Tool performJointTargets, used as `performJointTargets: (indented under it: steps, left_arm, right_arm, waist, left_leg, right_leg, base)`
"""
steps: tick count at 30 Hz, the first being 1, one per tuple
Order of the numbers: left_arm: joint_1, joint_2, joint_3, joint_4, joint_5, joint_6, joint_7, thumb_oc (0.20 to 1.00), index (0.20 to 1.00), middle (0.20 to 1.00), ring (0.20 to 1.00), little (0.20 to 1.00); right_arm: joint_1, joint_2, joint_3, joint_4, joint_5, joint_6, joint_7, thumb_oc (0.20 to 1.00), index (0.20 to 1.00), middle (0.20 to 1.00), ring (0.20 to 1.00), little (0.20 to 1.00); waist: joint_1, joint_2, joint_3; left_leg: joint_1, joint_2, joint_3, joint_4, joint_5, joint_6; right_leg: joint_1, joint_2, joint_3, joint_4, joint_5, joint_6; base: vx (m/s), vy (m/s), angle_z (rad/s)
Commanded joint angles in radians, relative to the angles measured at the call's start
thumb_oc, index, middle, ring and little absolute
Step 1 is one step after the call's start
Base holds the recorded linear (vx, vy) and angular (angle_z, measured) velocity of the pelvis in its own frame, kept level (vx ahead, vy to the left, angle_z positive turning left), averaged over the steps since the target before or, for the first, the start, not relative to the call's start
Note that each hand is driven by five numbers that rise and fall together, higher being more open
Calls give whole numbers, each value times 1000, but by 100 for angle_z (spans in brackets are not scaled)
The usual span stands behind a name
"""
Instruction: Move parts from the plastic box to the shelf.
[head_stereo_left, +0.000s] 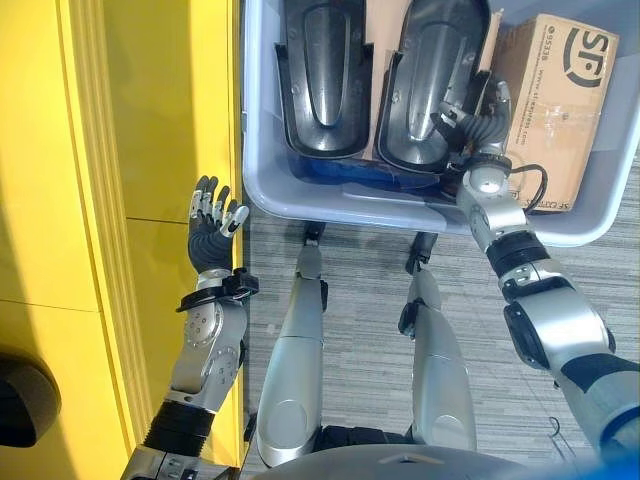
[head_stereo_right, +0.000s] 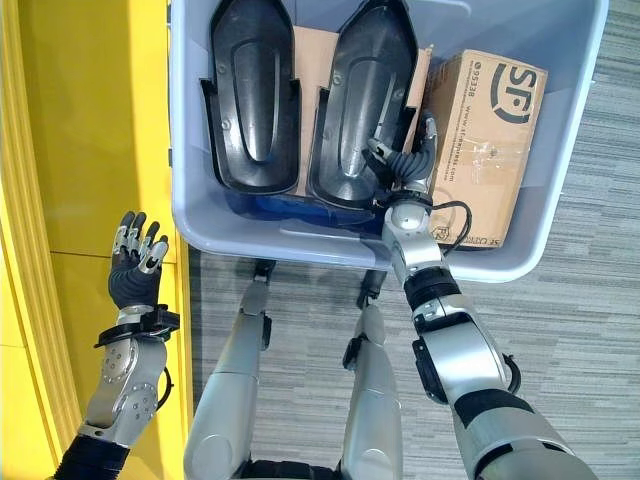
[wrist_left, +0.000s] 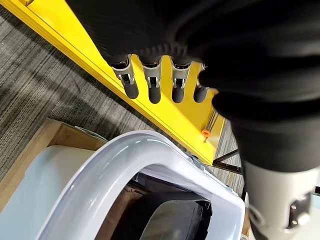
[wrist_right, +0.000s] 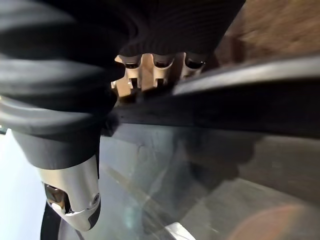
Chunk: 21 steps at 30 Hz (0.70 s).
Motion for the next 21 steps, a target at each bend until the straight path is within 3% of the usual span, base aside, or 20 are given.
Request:
performJointTargets:
  steps: [1,11,18,19,21]
  left_arm:
    - [44,44,21,-138,-1,-57,-29,1000,1000,1000,1000,1000]
    - [32,66,1,-150,-14,-67,-40,1000,1000,1000,1000,1000]
    - [25,77,-10,-158,-16,-66,-49,1000,1000,1000,1000,1000]
    - [34,78,-16,-156,-20,-65,-52,1000,1000,1000,1000,1000]
    - [36,79,-19,-157,-19,-65,-52,1000,1000,1000,1000,1000]
  right_arm:
    - [-38,-97,18,31,38,-38,-23,1000,1000,1000,1000,1000]
    - [-173,-141,56,224,106,-29,8,1000,1000,1000,1000,1000]
    - [-219,-151,84,364,169,-8,55,1000,1000,1000,1000,1000]
    - [-216,-156,91,384,183,-5,62,1000,1000,1000,1000,1000]
    - [-215,-159,94,391,185,-3,65,1000,1000,1000,1000,1000]
  waist:
    - [6,38,1]
    - [21,50,1]
    - [29,67,1]
    - [35,79,1]
    - [37,82,1]
  left_leg:
    - [60,-31,65,16,-120,70]
    - [12,-33,59,66,-136,67]
    - [-96,-48,46,221,-200,81]
    - [-117,-51,35,291,-258,88]
    - [-133,-52,33,320,-272,91]
  right_leg:
    - [81,-15,-14,100,-139,24]
    - [40,-9,-18,140,-162,18]
    - [-50,-1,-6,256,-207,10]
    - [-74,4,9,322,-255,7]
    - [-90,6,12,349,-266,5]
  base:
    - [0,0,0]
    - [0,0,0]
    - [9,4,0]
    - [69,33,-1]
    - [43,21,-3]
